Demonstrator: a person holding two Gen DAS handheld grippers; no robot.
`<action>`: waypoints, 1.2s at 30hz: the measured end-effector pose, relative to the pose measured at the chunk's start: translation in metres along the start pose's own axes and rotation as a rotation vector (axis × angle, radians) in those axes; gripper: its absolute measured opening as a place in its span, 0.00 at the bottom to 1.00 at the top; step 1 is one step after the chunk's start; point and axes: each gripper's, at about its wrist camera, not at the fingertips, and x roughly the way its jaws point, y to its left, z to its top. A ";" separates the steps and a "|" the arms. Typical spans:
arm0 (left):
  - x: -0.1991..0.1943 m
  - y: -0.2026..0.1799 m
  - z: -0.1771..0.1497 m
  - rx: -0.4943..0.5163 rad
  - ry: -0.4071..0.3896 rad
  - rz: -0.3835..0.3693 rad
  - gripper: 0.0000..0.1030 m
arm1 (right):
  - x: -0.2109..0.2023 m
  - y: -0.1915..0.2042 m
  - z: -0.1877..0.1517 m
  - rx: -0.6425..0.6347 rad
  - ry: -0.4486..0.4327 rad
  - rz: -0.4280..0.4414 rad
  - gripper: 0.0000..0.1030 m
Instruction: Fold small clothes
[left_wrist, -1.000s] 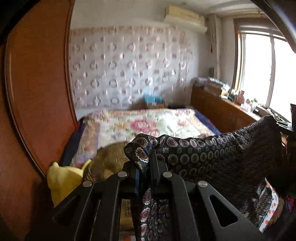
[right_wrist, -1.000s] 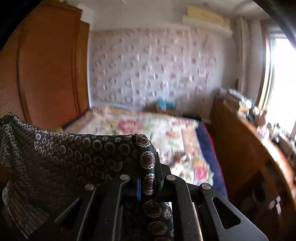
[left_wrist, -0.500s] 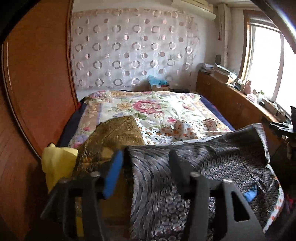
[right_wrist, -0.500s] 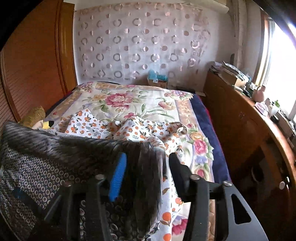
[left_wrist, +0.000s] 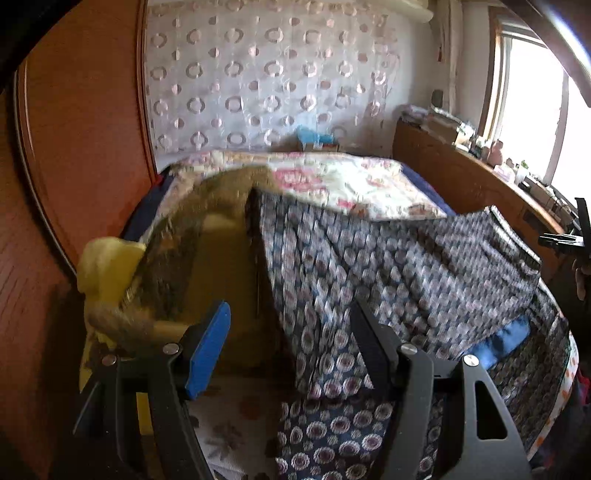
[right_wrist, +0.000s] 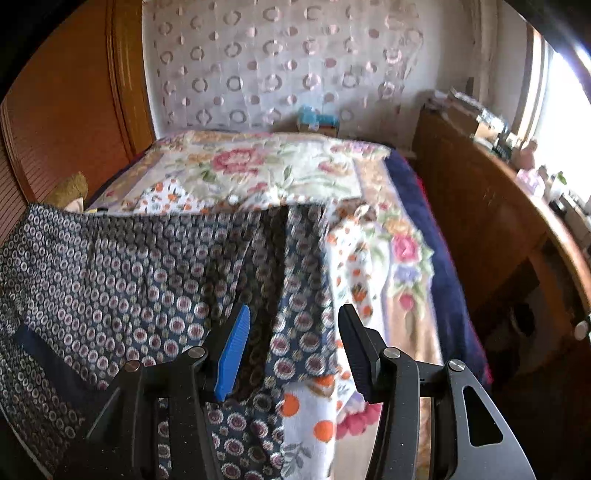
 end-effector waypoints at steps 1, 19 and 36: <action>0.002 0.001 -0.003 0.000 0.004 0.001 0.66 | 0.006 0.001 -0.001 0.001 0.014 0.010 0.50; 0.005 0.001 -0.018 0.006 0.017 0.025 0.66 | -0.015 0.023 0.019 -0.065 -0.041 0.133 0.01; 0.007 -0.008 -0.011 0.007 0.019 -0.021 0.18 | -0.117 -0.005 0.029 0.022 -0.225 0.120 0.01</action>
